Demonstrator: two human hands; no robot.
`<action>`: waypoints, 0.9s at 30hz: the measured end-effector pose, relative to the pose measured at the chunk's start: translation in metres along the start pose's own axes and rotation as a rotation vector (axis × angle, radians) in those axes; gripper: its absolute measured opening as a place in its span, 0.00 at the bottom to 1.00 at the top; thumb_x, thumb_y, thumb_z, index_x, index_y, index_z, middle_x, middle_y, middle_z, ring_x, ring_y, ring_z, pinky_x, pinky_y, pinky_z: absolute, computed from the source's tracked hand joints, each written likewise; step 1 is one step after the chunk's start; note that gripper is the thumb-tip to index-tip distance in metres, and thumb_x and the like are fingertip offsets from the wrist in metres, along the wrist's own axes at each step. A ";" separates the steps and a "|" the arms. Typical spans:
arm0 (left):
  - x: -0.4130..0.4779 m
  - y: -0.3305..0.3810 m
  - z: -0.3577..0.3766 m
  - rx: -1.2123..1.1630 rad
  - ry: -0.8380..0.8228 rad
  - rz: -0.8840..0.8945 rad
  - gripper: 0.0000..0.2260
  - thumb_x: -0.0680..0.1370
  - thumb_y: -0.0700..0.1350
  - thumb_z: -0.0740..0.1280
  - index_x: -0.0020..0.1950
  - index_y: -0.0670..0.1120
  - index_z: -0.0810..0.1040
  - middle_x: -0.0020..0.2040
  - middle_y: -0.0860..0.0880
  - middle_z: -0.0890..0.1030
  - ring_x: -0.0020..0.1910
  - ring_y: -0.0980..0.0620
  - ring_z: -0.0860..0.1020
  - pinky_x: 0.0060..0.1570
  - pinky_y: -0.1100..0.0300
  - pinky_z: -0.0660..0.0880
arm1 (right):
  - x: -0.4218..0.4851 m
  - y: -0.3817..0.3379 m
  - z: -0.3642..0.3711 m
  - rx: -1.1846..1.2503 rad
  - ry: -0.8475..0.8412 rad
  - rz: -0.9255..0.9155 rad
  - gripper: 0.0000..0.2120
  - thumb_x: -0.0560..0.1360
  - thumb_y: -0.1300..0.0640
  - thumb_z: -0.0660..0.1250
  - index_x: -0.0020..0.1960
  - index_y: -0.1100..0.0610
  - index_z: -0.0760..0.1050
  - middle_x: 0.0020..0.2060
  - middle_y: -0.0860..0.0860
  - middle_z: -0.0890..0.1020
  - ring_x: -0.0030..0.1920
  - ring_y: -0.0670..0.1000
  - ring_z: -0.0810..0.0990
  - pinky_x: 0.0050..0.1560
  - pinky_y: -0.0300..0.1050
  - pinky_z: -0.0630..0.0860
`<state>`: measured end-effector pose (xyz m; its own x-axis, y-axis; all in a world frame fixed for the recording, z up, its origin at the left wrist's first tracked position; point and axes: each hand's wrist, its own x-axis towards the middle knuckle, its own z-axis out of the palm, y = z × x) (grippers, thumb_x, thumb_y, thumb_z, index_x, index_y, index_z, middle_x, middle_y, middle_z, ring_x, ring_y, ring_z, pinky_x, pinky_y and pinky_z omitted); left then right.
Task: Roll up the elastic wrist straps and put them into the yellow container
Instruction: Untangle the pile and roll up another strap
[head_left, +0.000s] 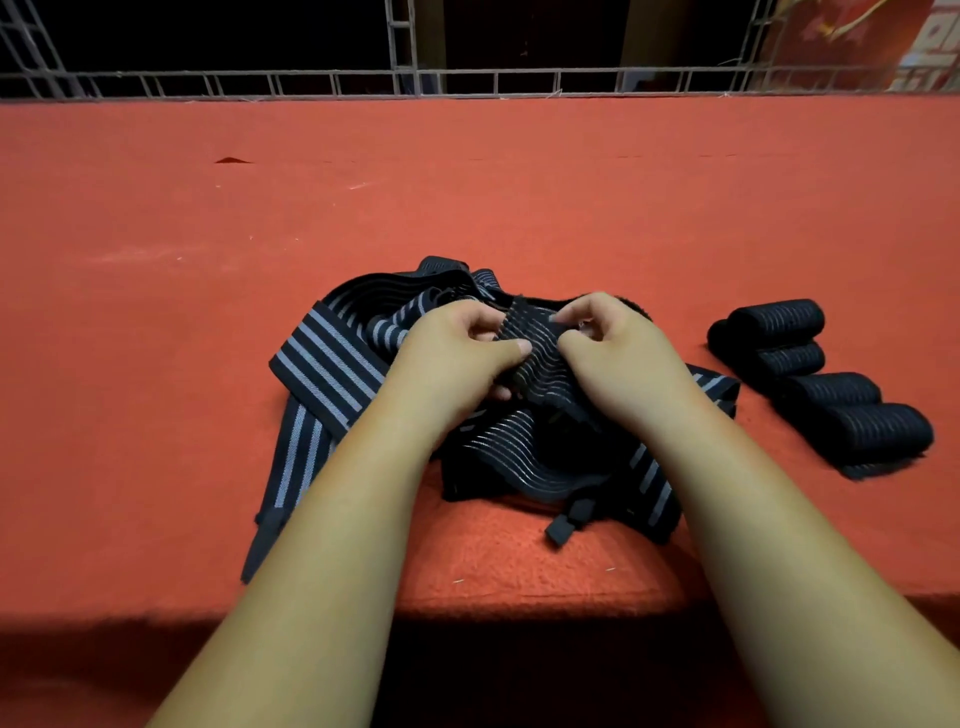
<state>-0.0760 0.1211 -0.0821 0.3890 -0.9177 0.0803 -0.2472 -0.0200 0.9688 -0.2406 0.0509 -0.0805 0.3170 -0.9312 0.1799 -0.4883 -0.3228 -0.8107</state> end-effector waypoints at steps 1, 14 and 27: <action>0.002 -0.001 0.002 -0.033 0.058 -0.008 0.05 0.79 0.39 0.77 0.51 0.49 0.85 0.41 0.53 0.88 0.40 0.48 0.88 0.51 0.45 0.87 | 0.000 0.000 0.001 -0.020 -0.004 -0.024 0.13 0.79 0.53 0.66 0.62 0.43 0.78 0.53 0.44 0.82 0.50 0.48 0.83 0.50 0.46 0.77; 0.009 0.018 0.013 -0.175 0.013 0.065 0.12 0.87 0.43 0.64 0.57 0.44 0.87 0.52 0.48 0.90 0.54 0.50 0.88 0.60 0.52 0.85 | -0.004 -0.007 -0.010 0.500 -0.049 0.163 0.13 0.87 0.54 0.63 0.55 0.57 0.85 0.47 0.54 0.90 0.49 0.58 0.91 0.56 0.60 0.86; 0.049 -0.029 0.031 0.895 -0.086 -0.002 0.17 0.77 0.44 0.72 0.66 0.50 0.76 0.61 0.48 0.79 0.64 0.42 0.78 0.60 0.44 0.79 | 0.007 0.014 -0.008 0.359 -0.133 0.301 0.12 0.85 0.53 0.59 0.57 0.53 0.82 0.42 0.59 0.87 0.28 0.49 0.75 0.29 0.45 0.73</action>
<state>-0.0776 0.0643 -0.1141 0.3310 -0.9433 0.0262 -0.8595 -0.2899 0.4210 -0.2521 0.0383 -0.0864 0.3176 -0.9370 -0.1457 -0.2706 0.0577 -0.9610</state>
